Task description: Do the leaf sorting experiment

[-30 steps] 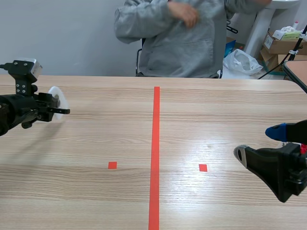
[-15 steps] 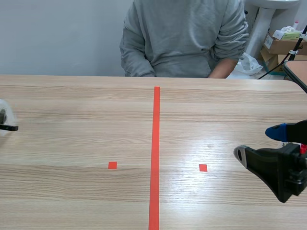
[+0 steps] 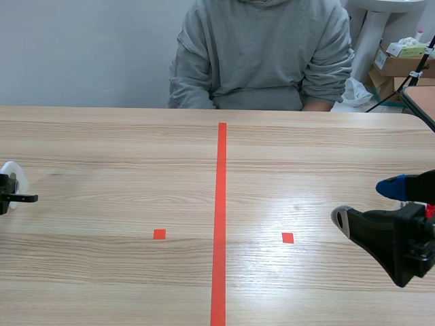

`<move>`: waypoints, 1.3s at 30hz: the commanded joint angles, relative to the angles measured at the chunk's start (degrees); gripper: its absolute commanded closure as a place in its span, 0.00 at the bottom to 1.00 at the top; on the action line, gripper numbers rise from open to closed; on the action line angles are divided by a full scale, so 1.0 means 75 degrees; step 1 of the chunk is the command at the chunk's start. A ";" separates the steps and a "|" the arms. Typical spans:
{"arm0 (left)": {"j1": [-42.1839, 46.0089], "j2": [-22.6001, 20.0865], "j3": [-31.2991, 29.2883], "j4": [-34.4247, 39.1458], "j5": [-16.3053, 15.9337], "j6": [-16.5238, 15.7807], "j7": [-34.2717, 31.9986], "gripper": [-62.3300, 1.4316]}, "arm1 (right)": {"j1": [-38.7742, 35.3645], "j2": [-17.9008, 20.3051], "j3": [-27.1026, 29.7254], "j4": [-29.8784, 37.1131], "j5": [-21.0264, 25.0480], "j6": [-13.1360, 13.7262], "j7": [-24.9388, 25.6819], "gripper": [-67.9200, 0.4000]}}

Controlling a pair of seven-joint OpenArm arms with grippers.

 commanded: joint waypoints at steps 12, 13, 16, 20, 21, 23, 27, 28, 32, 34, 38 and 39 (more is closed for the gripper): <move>0.0009 0.0146 0.0017 0.0055 0.0391 0.0178 0.0006 0.32 | 0.0093 0.0085 0.0012 0.0146 0.0064 0.0064 0.0143 0.13; 0.0009 0.0146 0.0017 0.0055 0.0391 0.0265 0.0000 0.28 | 0.0093 0.0085 0.0012 0.0146 0.0064 0.0064 0.0143 0.13; 0.0009 0.0146 0.0017 0.0055 0.0388 0.0326 -0.0006 0.20 | 0.0093 0.0085 0.0012 0.0146 0.0064 0.0064 0.0143 0.13; 0.0009 0.0146 0.0017 0.0055 0.0376 0.0525 0.0009 0.12 | 0.0093 0.0085 0.0012 0.0146 0.0064 0.0064 0.0140 0.13; 0.0009 0.0131 0.0017 0.0055 0.0312 0.0627 0.0012 0.09 | 0.0093 0.0085 0.0012 0.0146 0.0064 0.0064 0.0140 0.13; 0.0009 0.0108 0.0017 0.0067 0.0213 0.0892 0.0090 0.02 | 0.0093 0.0085 0.0012 0.0146 0.0061 0.0064 0.0137 0.13; 0.0055 0.0000 0.0023 0.0297 0.0122 0.1064 0.0251 0.00 | 0.0093 0.0085 0.0012 0.0146 0.0061 0.0064 0.0137 0.13; 0.0108 -0.0035 0.0023 0.0446 0.0032 0.1064 0.0312 0.00 | 0.0093 0.0085 0.0012 0.0146 0.0061 0.0064 0.0137 0.13; 0.0490 -0.0213 0.0023 0.1390 -0.0411 0.0997 0.0629 0.00 | 0.0093 0.0085 0.0015 0.0146 0.0058 0.0064 0.0114 0.13; 0.0743 -0.0297 0.0023 0.1947 -0.0562 0.0909 0.0743 0.00 | 0.0093 0.0085 0.0015 0.0146 0.0058 0.0064 0.0114 0.13; 0.1300 -0.0463 0.0023 0.3153 -0.0985 0.0600 0.0970 0.00 | 0.0093 0.0085 0.0015 0.0146 0.0058 0.0064 0.0114 0.13; 0.1440 -0.0487 0.0023 0.3462 -0.1075 0.0530 0.1026 0.00 | 0.0093 0.0085 0.0015 0.0146 0.0058 0.0064 0.0114 0.13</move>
